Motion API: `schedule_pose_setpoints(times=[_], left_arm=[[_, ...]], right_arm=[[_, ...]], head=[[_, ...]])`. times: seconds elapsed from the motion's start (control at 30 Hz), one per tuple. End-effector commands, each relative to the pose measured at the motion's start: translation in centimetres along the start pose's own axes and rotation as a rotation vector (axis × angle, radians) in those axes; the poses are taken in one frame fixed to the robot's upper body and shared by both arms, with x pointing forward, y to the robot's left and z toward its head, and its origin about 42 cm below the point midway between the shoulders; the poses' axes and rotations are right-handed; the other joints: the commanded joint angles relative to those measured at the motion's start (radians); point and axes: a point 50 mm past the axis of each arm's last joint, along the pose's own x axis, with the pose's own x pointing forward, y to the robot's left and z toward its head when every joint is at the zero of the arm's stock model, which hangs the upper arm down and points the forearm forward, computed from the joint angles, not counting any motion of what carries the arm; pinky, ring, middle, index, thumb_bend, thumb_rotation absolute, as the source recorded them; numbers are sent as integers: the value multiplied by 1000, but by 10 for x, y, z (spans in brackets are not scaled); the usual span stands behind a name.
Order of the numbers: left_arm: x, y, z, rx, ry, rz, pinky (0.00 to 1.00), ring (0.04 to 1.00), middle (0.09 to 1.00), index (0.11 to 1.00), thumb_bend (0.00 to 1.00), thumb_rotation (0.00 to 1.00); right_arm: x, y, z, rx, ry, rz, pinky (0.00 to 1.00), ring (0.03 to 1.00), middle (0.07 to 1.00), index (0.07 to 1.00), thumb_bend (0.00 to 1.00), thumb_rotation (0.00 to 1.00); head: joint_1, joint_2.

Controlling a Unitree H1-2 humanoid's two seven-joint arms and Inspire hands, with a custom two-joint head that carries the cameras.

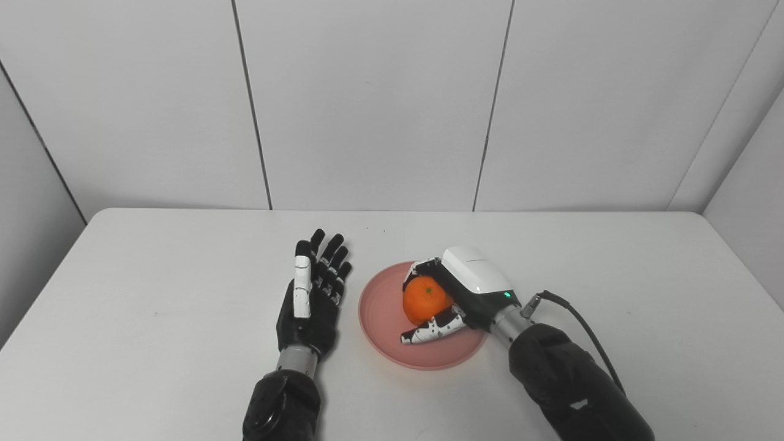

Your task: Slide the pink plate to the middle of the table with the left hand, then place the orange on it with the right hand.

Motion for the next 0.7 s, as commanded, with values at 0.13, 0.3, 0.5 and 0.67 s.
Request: schedule_pose_setpoints(times=[0.13, 0.3, 0.5, 0.67], left_arm=[[-25, 22, -40, -14, 200, 114, 1000, 970, 921, 953, 831, 729], [-25, 23, -41, 17, 200, 101, 1000, 967, 919, 945, 827, 734], [-24, 22, -42, 10, 202, 102, 1000, 957, 909, 933, 831, 711], [-24, 21, -42, 15, 205, 99, 1000, 957, 914, 938, 829, 721]], right_arm=[[12, -16, 1, -25, -57, -125, 153, 217, 307, 473, 504, 169], [12, -11, -3, -26, -6, -98, 200, 275, 376, 484, 502, 180], [9, -11, -4, -22, -26, -76, 364, 461, 555, 669, 767, 734], [7, -12, -1, -20, -45, -76, 417, 517, 603, 686, 882, 809]], head=[[4, 3], [3, 1], [3, 1], [3, 2]])
